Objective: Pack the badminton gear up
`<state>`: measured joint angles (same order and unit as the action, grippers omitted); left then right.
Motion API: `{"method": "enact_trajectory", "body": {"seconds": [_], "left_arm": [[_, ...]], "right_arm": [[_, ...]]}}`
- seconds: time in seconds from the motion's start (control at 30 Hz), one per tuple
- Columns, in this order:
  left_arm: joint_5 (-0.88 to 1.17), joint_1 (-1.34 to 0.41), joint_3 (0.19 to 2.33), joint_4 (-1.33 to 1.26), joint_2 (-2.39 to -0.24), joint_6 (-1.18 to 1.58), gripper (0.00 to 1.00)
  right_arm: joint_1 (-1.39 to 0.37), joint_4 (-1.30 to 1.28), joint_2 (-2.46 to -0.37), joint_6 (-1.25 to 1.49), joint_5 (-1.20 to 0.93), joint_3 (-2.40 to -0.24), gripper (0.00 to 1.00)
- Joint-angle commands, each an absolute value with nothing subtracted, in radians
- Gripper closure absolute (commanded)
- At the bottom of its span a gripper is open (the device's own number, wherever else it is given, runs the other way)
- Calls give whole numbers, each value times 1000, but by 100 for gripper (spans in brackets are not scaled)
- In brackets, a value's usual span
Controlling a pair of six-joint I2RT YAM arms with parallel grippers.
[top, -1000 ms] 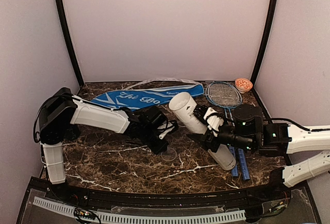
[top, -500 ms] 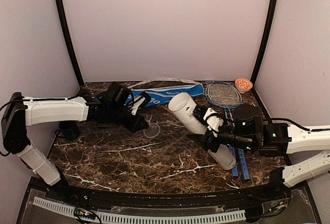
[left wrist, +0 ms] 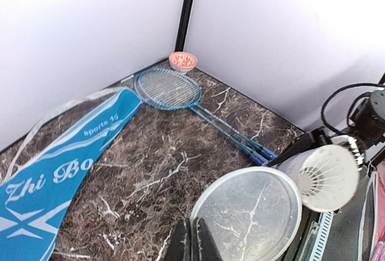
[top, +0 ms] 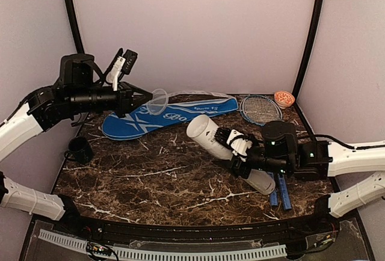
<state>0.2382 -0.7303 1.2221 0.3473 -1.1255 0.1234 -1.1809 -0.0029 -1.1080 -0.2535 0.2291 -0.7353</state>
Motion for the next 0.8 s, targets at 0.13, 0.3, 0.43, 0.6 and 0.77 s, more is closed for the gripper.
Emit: {"method": "enact_trajectory", "body": {"seconds": [0.13,0.3,0.43,0.6,0.77], "left_arm": [[96,-942,1328,450,-1154,46,100],[69,-994,1355,451,-1200,34,100],[45,-1020,1371,461,-1228,19,100],[42,-1034,1381,463,-1247,17,100],[69,-1035,1382,447,-1251,24,100]], "right_arm": [[-1197,28,-1165,-286,213,-819,45],[-1207,31,-1188,-293,210,-841,45],[-1211,34,-1192,-295,215,-844,45],[-1212,40,-1194,-296,215,-845,45],[-1214,48,-1199,-296,213,-842,45]]}}
